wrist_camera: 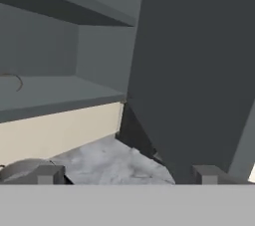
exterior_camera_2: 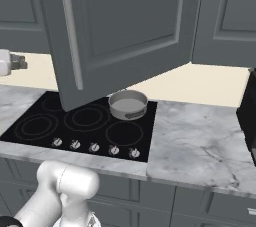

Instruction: Open the cabinet and move the ladle to the pot. Then close the cabinet.

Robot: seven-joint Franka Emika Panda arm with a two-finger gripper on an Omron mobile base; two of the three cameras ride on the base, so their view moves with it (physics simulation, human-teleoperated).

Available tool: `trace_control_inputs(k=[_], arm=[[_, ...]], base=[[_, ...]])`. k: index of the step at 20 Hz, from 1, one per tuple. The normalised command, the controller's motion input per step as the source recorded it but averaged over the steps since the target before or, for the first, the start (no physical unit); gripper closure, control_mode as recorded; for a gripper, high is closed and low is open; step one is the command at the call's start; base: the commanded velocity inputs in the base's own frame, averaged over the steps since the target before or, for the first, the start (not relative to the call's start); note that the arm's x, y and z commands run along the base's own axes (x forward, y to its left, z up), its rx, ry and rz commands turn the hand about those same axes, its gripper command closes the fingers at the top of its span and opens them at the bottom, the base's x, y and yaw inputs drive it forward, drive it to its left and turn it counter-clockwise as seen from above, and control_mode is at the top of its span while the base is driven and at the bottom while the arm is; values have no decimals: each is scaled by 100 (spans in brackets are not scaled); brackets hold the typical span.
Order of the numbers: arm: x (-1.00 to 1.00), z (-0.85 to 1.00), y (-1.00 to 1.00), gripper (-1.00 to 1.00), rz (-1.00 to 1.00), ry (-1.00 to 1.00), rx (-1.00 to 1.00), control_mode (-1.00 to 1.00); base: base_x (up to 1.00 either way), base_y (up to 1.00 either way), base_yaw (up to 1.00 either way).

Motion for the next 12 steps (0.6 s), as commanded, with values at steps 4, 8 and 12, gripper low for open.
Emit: trace_control_inputs(k=[4, 8, 12], arm=[[23, 0, -48, -100, -26, -2, -13, -100], [16, 0, -57, -100, -26, 0, -10, -100], [0, 0, -62, -100, -26, 0, -7, -100]], base=[[0, 0, 0], [0, 0, 0], [0, 0, 0]])
